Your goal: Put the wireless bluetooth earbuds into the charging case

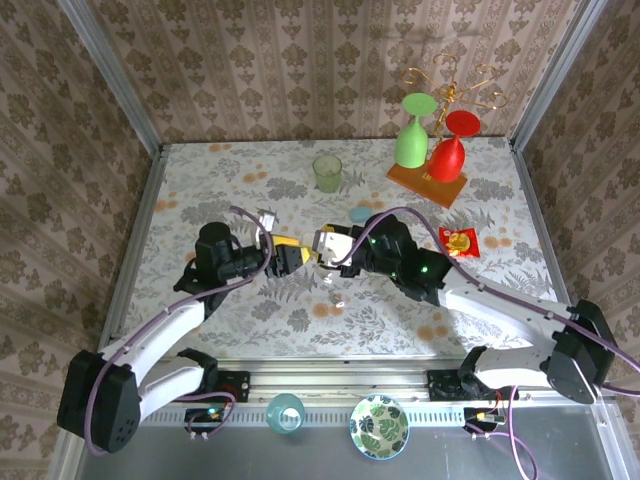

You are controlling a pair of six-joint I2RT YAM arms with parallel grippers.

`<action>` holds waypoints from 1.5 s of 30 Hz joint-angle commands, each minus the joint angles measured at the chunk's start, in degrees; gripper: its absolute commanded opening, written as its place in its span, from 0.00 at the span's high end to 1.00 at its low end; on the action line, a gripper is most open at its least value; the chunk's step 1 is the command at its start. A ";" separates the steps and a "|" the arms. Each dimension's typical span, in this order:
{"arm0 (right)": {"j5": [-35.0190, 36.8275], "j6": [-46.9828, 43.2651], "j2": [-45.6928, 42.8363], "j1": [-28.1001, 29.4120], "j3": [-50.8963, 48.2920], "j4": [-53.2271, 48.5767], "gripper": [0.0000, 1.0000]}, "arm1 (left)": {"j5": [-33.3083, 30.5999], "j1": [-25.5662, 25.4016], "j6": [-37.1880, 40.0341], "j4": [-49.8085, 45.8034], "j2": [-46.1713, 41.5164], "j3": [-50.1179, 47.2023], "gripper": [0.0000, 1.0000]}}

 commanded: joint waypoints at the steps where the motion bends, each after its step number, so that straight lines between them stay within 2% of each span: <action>1: 0.86 -2.98 -3.34 0.07 2.81 -4.21 0.62 | 2.01 -1.35 -1.82 12.12 1.26 1.29 0.37; 3: 0.72 -3.39 -3.89 0.04 3.10 -4.75 0.62 | 1.68 -1.82 -3.35 16.62 2.15 1.16 0.44; 5: 0.60 -3.58 -4.10 0.10 3.37 -4.50 0.62 | 2.84 -2.30 -4.73 20.11 3.29 1.56 0.46; 11: 0.40 -1.49 -4.56 0.14 2.61 0.73 0.62 | 5.53 -3.90 -5.38 22.40 5.79 2.47 0.52; 15: 0.65 -0.88 -4.47 0.06 2.14 2.29 0.62 | 6.01 -4.25 -5.05 25.22 5.82 2.08 0.60; 20: 0.00 -0.36 -4.80 0.12 1.87 2.13 0.60 | 6.68 -4.65 -2.41 26.89 5.19 1.49 0.83; 23: -0.94 -0.18 -5.38 -0.01 1.64 1.38 0.51 | 7.16 -4.96 0.34 27.91 4.71 1.07 0.92; 26: -4.85 0.88 -6.95 -0.56 1.64 -1.43 0.33 | 6.87 -4.95 5.27 27.20 3.22 0.52 0.95; 28: -9.84 2.60 -8.25 -1.78 1.79 -4.55 0.21 | 6.41 -5.05 10.89 25.20 1.69 0.24 0.95; 30: -14.60 4.62 -9.31 -3.29 1.89 -6.51 0.14 | 6.17 -5.30 18.17 22.35 0.22 0.11 0.95; 37: -23.24 15.77 -10.92 -7.33 3.00 -6.77 0.07 | 7.43 -6.27 41.17 15.69 -3.31 -0.43 0.96; 41: -22.51 19.70 -9.12 -8.07 6.22 -8.82 0.06 | 5.71 -6.45 44.25 16.14 -3.10 -0.57 0.98; 45: -19.68 22.79 -7.30 -8.29 8.21 -8.84 0.07 | 8.02 -6.89 47.94 16.13 -3.03 -0.70 0.94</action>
